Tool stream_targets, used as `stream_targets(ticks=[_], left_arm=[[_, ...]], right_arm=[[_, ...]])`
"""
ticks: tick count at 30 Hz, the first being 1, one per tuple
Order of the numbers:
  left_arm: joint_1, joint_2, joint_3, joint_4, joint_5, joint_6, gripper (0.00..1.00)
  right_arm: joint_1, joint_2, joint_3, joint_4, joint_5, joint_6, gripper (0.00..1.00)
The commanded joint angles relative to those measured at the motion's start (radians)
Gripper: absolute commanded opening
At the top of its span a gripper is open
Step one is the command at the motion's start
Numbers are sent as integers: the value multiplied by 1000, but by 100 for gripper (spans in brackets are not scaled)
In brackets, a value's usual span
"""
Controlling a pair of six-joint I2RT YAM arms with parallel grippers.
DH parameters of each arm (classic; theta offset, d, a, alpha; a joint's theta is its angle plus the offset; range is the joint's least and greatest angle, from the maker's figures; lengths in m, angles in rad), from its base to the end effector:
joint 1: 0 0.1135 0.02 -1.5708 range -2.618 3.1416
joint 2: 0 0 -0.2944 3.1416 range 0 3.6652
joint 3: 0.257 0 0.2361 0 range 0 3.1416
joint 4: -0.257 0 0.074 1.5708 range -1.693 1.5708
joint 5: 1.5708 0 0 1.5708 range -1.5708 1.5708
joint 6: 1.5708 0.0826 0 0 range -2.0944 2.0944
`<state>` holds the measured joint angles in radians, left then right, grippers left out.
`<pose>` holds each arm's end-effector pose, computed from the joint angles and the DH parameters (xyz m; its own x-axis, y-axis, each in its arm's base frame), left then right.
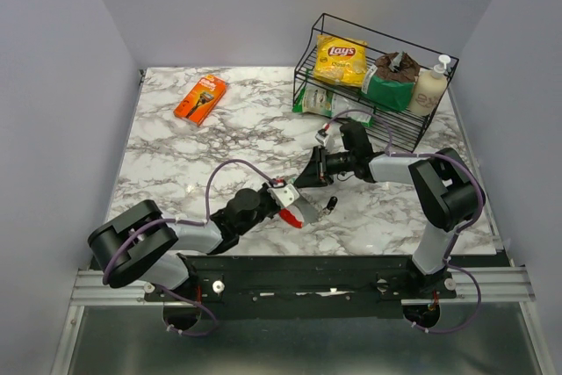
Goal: Put the keys on the keyring
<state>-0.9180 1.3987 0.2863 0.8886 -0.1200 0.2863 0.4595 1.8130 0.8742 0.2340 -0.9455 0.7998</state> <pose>0.1758 -0.2137 0.1907 0.0734 0.3656 -0.9279 0.7266 0.6176 0.3009 0.2993 0.2228 0.1713 -0.9878 -0.0204 -0.1541 -0.1502 0.3808 0.9124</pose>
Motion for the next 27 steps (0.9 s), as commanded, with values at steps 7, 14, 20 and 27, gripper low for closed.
stream_targets(ticks=[7, 14, 20, 27], left_arm=[[-1, -41, -4, -2, -23, -55, 43], [19, -96, 37, -133, -20, -140, 47], [70, -89, 142, -334, -15, -283, 52], [283, -40, 286, -514, 304, -519, 52]], right_arm=[[8, -23, 17, -2, 2, -85, 36], [7, -67, 66, -203, 160, -298, 48], [7, -95, 82, -337, 296, -464, 65], [8, -175, 51, -397, 433, -577, 81]])
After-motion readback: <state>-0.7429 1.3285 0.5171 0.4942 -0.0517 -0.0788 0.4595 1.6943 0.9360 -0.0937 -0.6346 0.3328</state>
